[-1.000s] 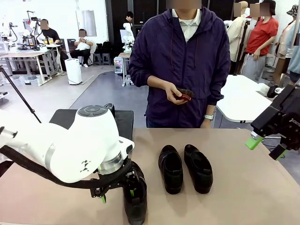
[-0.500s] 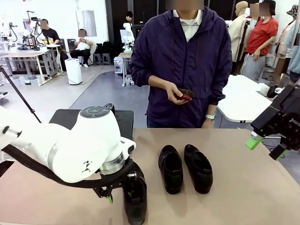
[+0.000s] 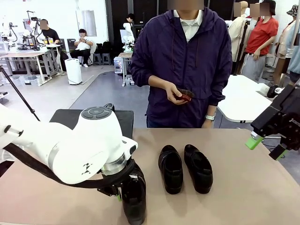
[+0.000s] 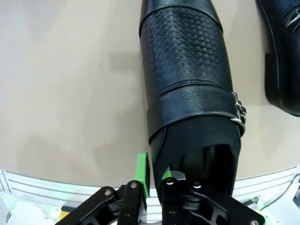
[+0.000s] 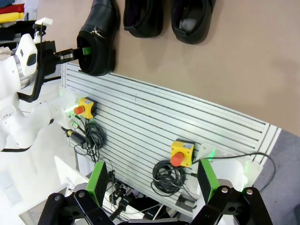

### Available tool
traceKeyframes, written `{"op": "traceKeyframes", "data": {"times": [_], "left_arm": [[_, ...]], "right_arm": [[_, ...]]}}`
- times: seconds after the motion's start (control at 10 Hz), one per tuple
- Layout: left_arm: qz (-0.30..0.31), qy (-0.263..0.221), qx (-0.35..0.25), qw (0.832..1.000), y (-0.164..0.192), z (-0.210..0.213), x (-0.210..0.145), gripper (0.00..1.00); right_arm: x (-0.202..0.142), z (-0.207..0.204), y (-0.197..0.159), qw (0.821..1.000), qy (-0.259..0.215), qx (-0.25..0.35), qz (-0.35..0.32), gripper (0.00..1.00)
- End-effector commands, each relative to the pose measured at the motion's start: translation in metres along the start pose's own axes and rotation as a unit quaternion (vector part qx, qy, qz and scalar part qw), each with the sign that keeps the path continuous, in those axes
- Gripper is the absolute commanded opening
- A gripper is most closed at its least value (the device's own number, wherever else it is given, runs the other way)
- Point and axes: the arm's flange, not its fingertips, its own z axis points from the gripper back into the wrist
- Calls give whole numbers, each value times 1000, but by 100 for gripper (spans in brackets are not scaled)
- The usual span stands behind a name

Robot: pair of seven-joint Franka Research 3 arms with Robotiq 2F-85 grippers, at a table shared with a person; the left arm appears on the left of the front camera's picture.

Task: Organize the shoes by placing them on the stand.
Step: Place the Shoe from the middle of the table onto the Shoes Stand.

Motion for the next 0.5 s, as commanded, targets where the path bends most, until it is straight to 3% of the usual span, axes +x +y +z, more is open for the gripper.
{"op": "traceKeyframes", "data": {"times": [0.0,0.4], "left_arm": [[6,-12,2,1000,-6,-6,-1,0],[-28,-11,-14,999,-16,28,0,0]], "right_arm": [[1,6,1,1000,3,2,-3,100],[1,6,1,1000,3,2,-3,100]]}}
